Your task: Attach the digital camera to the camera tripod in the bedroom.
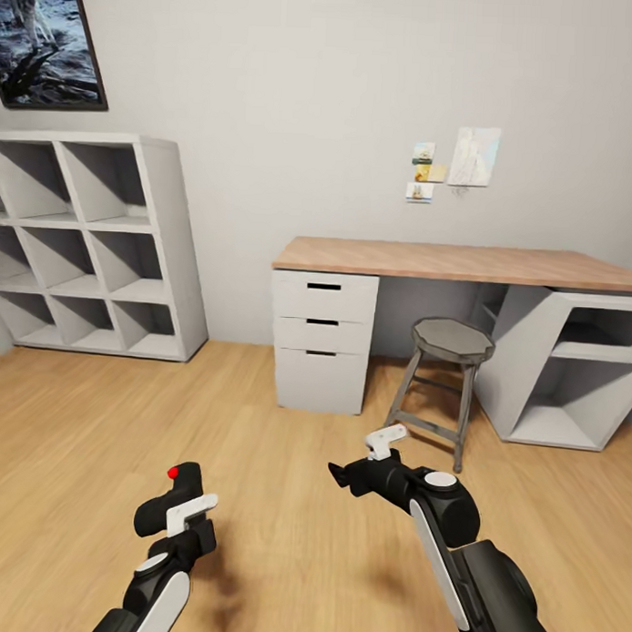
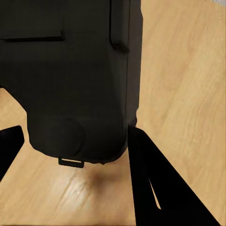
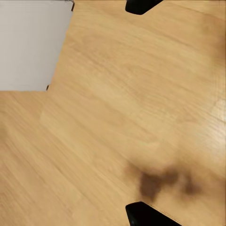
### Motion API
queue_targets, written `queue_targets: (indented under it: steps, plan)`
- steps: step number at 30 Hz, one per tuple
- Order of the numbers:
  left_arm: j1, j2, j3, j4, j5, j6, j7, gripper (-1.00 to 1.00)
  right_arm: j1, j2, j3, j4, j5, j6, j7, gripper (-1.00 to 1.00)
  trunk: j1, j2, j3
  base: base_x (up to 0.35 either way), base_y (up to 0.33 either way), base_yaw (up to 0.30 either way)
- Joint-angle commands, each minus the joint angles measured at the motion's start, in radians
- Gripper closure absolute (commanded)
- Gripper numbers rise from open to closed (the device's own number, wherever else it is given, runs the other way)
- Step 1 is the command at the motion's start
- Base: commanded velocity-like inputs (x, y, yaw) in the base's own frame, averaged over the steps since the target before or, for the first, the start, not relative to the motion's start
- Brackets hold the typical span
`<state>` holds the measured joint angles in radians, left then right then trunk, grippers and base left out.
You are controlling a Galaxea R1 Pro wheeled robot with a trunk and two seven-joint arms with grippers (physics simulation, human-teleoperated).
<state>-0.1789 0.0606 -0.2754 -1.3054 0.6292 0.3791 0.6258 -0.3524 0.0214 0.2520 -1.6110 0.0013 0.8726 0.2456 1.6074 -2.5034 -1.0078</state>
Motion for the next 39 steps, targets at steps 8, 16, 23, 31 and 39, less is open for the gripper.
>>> queue_targets:
  steps: [8,16,23,31,39]
  plan:
    - [-0.002,0.001,-0.004,0.007,-0.002,0.038,-0.113,1.0,0.001,0.0,0.001,-0.001,0.0,0.005,0.003,-1.0,-0.004,0.001,0.03,0.0,0.0,0.286]
    - [-0.001,0.004,-0.002,0.009,-0.001,0.04,-0.131,1.0,0.005,0.001,0.031,-0.001,0.0,0.004,0.003,-1.0,-0.007,0.003,0.061,0.0,0.0,0.286]
    - [-0.002,0.006,-0.002,0.01,-0.001,0.039,-0.133,1.0,0.005,0.0,0.063,-0.001,0.0,0.005,0.002,-1.0,-0.034,0.052,0.083,0.0,0.0,0.286]
    - [-0.001,0.005,-0.001,0.027,-0.003,0.031,-0.132,1.0,0.006,0.0,0.068,-0.001,0.0,0.005,0.003,-1.0,-0.065,0.108,0.108,0.0,0.0,0.286]
    - [-0.001,0.007,0.002,0.039,-0.002,0.029,-0.129,1.0,0.006,0.001,0.071,-0.001,-0.001,0.005,0.003,-1.0,-0.096,0.164,0.133,0.0,0.0,0.286]
